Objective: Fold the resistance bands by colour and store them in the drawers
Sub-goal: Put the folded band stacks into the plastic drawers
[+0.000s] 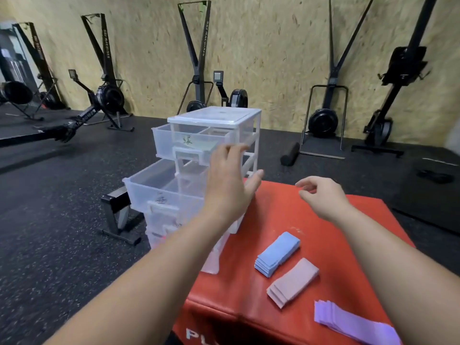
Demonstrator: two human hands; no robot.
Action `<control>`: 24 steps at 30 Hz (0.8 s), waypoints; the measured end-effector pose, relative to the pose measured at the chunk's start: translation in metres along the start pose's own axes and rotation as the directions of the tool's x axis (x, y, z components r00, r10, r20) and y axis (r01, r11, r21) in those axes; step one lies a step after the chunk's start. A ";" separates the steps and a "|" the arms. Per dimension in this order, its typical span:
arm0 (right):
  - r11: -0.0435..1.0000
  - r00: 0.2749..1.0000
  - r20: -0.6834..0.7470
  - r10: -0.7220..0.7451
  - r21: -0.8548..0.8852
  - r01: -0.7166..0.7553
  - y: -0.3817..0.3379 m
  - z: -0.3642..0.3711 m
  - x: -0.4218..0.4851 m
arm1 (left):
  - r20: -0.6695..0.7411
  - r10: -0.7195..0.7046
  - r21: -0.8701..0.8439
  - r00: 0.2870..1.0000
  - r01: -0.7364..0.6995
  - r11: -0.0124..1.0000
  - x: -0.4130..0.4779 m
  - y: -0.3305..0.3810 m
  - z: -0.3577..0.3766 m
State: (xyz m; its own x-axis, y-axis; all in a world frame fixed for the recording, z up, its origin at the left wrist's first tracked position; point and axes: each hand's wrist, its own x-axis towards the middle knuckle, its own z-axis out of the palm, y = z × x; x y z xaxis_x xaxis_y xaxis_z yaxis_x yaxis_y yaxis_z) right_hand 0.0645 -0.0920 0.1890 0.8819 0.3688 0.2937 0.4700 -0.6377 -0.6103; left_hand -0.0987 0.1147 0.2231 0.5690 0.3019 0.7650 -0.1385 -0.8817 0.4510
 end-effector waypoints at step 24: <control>0.931 0.903 0.325 0.281 -0.321 -0.174 0.136 0.156 0.010 | 0.694 -0.334 0.259 0.638 0.212 0.942 -0.151 -0.089 0.191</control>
State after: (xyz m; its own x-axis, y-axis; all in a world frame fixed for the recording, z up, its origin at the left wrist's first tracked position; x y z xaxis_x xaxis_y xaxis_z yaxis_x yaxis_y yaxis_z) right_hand 0.1310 -0.0694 -0.0060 0.9162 0.3734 -0.1454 0.2958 -0.8751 -0.3830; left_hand -0.0176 0.0781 -0.0207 0.9717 0.2356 0.0180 0.2000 -0.8609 0.4678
